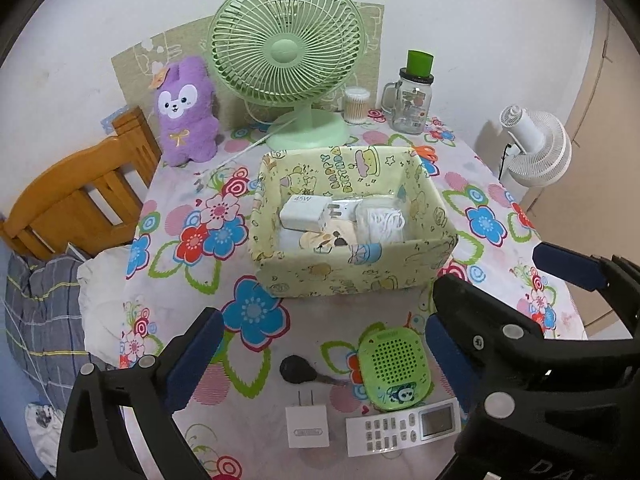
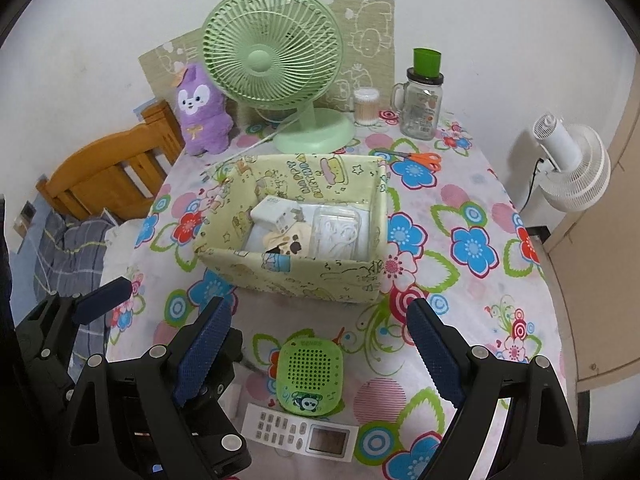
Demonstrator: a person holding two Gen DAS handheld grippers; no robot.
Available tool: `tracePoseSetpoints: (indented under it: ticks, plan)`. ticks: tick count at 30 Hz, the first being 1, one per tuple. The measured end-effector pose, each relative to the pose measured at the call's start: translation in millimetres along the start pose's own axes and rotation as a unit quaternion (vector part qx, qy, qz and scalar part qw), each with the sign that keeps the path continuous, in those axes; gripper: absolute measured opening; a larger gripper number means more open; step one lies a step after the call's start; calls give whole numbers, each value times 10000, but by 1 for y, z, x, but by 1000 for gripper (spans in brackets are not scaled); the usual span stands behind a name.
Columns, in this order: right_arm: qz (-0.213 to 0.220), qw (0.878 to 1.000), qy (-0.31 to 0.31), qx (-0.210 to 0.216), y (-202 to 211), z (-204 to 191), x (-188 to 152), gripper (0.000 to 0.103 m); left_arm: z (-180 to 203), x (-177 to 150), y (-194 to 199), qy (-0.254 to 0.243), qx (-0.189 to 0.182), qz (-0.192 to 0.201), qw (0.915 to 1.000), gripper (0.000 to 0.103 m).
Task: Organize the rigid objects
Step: 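Raise both open tools out of the fabric box, then move both tools down toward the white plug adapter and the black car key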
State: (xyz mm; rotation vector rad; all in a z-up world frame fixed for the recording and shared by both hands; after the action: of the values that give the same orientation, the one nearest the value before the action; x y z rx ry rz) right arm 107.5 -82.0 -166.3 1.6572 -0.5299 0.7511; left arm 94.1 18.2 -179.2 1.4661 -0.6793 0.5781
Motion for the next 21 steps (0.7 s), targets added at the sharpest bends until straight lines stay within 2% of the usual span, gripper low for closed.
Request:
tracePoseSetpoints:
  ticks: [15, 21]
  plan:
    - [79, 9998, 20, 166, -12, -8, -30, 91, -10, -29, -5, 181, -116, -10, 9998, 101]
    - [87, 9996, 182, 210, -22, -13, -42, 91, -16, -48, -14, 206, -62, -142, 9997, 101]
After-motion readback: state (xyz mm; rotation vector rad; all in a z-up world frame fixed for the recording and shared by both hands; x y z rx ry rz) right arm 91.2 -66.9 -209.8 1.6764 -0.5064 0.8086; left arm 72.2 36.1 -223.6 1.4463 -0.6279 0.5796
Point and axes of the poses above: each gripper's, at about its wrist camera, not at the fingertips, and y roughly against the way its jaws point, z to its right, x to its top, the point moved 5 cm from there along -y, roughly the way its jaws point, and after that the axes turned 12 degrees about z, right-handed, at the moved point
